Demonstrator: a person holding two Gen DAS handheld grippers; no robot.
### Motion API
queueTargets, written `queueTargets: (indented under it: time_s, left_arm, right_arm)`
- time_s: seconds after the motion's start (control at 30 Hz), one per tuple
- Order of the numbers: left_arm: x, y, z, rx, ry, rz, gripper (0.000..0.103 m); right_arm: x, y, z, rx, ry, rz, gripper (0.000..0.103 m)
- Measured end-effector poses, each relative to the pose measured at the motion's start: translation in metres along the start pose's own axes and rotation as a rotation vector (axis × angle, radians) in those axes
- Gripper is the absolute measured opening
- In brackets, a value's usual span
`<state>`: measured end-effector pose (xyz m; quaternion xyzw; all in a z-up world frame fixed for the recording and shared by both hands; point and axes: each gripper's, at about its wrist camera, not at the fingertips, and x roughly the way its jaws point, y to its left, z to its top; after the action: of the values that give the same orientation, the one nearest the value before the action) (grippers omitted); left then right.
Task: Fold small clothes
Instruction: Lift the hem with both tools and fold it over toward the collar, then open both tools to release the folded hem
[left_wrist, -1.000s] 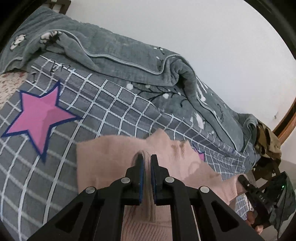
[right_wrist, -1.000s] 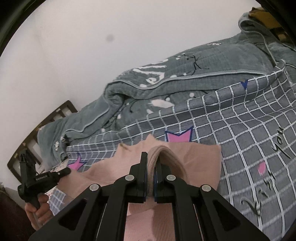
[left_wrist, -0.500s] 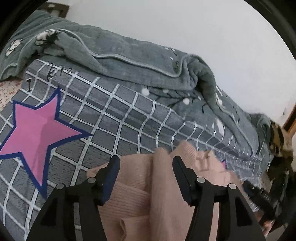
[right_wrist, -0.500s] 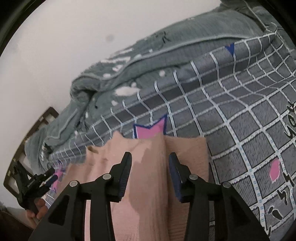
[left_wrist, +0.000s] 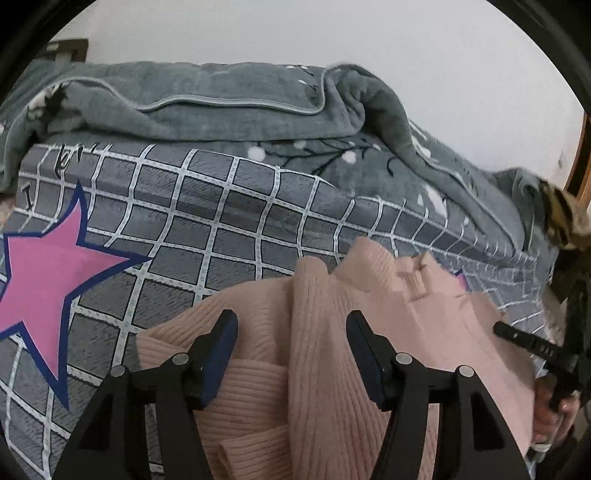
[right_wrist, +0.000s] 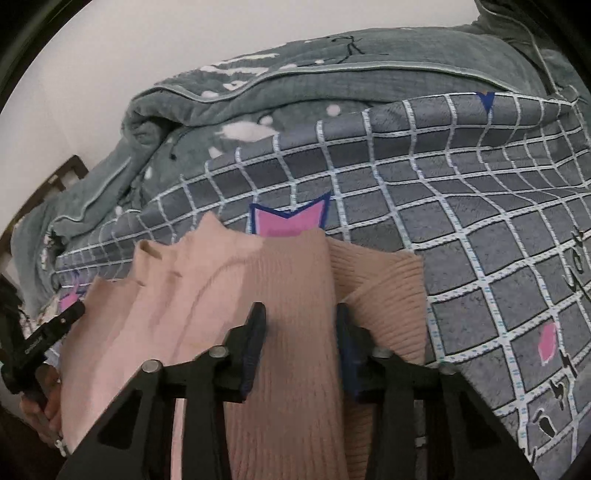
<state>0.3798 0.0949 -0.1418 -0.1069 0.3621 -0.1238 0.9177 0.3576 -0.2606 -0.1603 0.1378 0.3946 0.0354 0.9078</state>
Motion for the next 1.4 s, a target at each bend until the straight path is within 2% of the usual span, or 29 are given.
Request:
queueTargets:
  time_s: [0.07, 0.23, 0.27, 0.33, 0.5, 0.57, 0.67, 0.73, 0.8, 0.93, 1.03, 1.1, 1.2, 1.23, 1.33, 1.4]
  left_arm:
    - [0.000, 0.001, 0.000, 0.000, 0.001, 0.010, 0.059]
    - [0.001, 0.004, -0.001, -0.007, 0.002, 0.026, 0.060]
    - [0.001, 0.004, -0.001, -0.005, 0.000, 0.025, 0.061]
    - [-0.001, 0.005, -0.001, -0.005, -0.010, 0.014, 0.063]
    - [-0.009, 0.009, -0.001, -0.023, -0.050, -0.014, 0.071]
    - [-0.014, 0.010, -0.001, -0.031, -0.066, -0.017, 0.074]
    - [-0.019, 0.009, -0.003, -0.028, -0.084, -0.008, 0.074]
    - [-0.026, 0.007, -0.006, -0.019, -0.101, 0.006, 0.075]
    - [-0.033, 0.007, -0.012, -0.021, -0.111, 0.006, 0.076]
    - [-0.050, 0.007, -0.034, -0.017, -0.092, 0.002, 0.077]
    - [-0.071, 0.008, -0.056, -0.015, -0.080, -0.020, 0.077]
    - [-0.086, 0.008, -0.068, -0.016, -0.074, -0.037, 0.077]
    - [-0.107, 0.004, -0.089, 0.028, -0.099, -0.044, 0.084]
    - [-0.108, 0.003, -0.094, 0.039, -0.093, -0.036, 0.085]
    - [-0.096, 0.006, -0.102, 0.025, 0.007, -0.041, 0.085]
    - [-0.093, 0.006, -0.102, 0.018, 0.021, -0.038, 0.085]
  right_arm:
    - [0.000, -0.001, -0.001, 0.001, 0.003, -0.011, 0.016]
    - [-0.010, 0.004, -0.002, -0.020, -0.033, -0.023, 0.017]
    - [-0.015, 0.006, -0.003, -0.034, -0.055, -0.020, 0.023]
    - [-0.025, 0.011, -0.004, -0.061, -0.101, -0.009, 0.043]
    - [-0.066, 0.023, -0.005, -0.135, -0.239, -0.033, 0.066]
    - [-0.081, 0.027, -0.008, -0.192, -0.240, -0.073, 0.067]
    - [-0.104, 0.017, -0.025, -0.194, -0.248, -0.090, 0.074]
    - [-0.110, 0.005, -0.040, -0.159, -0.233, -0.069, 0.075]
    - [-0.110, -0.010, -0.057, -0.110, -0.183, -0.053, 0.075]
    - [-0.104, -0.021, -0.080, -0.055, -0.114, -0.007, 0.075]
    - [-0.099, -0.018, -0.088, -0.079, -0.092, 0.010, 0.075]
    - [-0.088, -0.015, -0.090, -0.097, -0.040, 0.008, 0.075]
    - [-0.087, -0.010, -0.093, -0.119, -0.041, -0.006, 0.075]
    - [-0.086, -0.008, -0.094, -0.129, -0.039, -0.013, 0.075]
    - [-0.082, -0.004, -0.095, -0.149, -0.029, -0.042, 0.075]
    - [-0.081, -0.004, -0.095, -0.148, -0.030, -0.041, 0.074]
